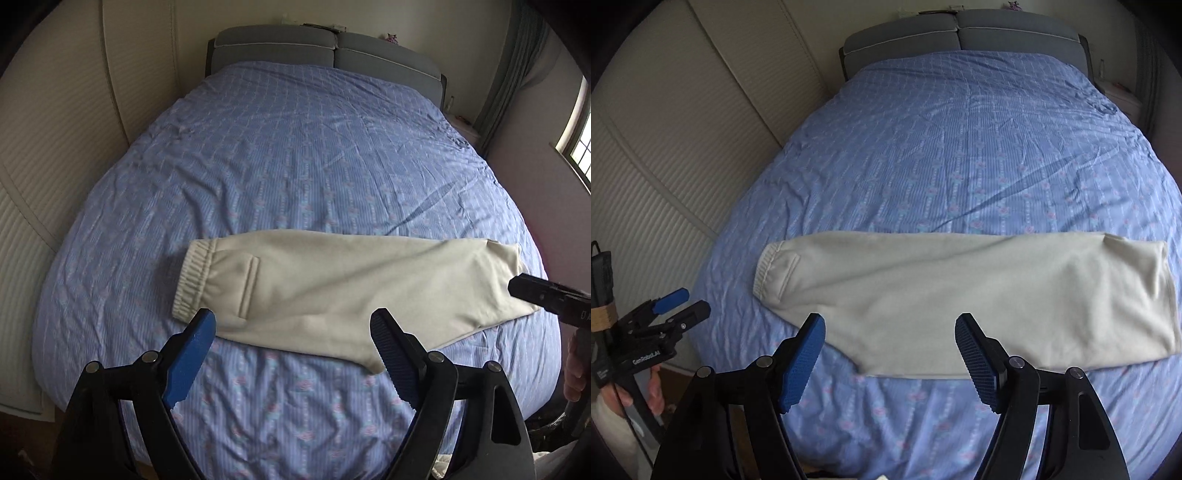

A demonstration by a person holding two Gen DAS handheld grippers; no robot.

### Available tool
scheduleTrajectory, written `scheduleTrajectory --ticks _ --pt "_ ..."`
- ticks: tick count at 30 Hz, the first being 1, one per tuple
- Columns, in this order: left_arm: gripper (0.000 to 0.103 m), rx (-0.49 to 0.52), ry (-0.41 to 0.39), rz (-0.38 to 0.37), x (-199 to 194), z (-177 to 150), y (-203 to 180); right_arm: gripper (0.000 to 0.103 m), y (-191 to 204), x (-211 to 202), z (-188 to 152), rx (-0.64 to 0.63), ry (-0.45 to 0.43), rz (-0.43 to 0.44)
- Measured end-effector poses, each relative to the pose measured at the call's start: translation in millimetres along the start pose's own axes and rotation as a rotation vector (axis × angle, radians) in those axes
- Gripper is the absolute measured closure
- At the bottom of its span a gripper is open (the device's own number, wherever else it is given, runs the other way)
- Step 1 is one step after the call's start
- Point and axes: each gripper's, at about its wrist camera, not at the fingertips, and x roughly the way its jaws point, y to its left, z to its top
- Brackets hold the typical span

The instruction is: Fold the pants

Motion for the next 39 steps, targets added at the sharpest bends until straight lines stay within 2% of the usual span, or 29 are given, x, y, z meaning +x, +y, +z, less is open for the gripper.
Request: scheduleTrajectory --ticks 4,8,14,18,23,25,26,27,33,37,39 --pt "0.017 -0.031 0.038 -0.055 28.9 16.6 71.4 0.029 58.4 37.1 3.8 0.034 0.03 -0.007" --pt "0.018 -0.042 0.057 -0.121 68.2 37.1 124.6 0.029 96.0 75.8 15.5 0.058 0.064 -0.003" --pt "0.035 -0.094 0.164 -0.253 150.7 63.3 174.5 0.029 128.7 141.7 49.3 0.058 0.122 -0.08" --pt "0.047 -0.141 0.226 -0.309 200.8 69.7 193.7 0.029 138.3 182.3 64.1 0.065 0.176 -0.116" --pt "0.057 -0.226 0.319 -0.393 255.3 67.5 210.4 0.029 153.4 212.7 65.1 0.041 0.235 -0.142" --pt "0.066 -0.252 0.362 -0.419 268.7 64.7 213.2 0.029 158.4 217.8 62.0 0.035 0.249 -0.146" --pt "0.078 -0.257 0.378 -0.43 270.6 64.4 213.7 0.029 160.3 219.7 59.9 0.035 0.257 -0.148" --pt "0.08 -0.256 0.376 -0.456 268.1 64.7 213.3 0.029 160.9 222.4 57.9 0.032 0.269 -0.151" --pt "0.08 -0.229 0.349 -0.58 245.6 67.5 212.1 0.029 159.3 225.3 54.0 0.064 0.302 -0.127" --pt "0.08 -0.307 0.37 -0.674 267.2 75.6 216.5 0.029 164.8 225.3 58.6 0.048 0.285 -0.122" --pt "0.079 -0.356 0.402 -0.687 287.3 76.5 214.9 0.029 168.5 225.7 60.6 0.038 0.276 -0.129"
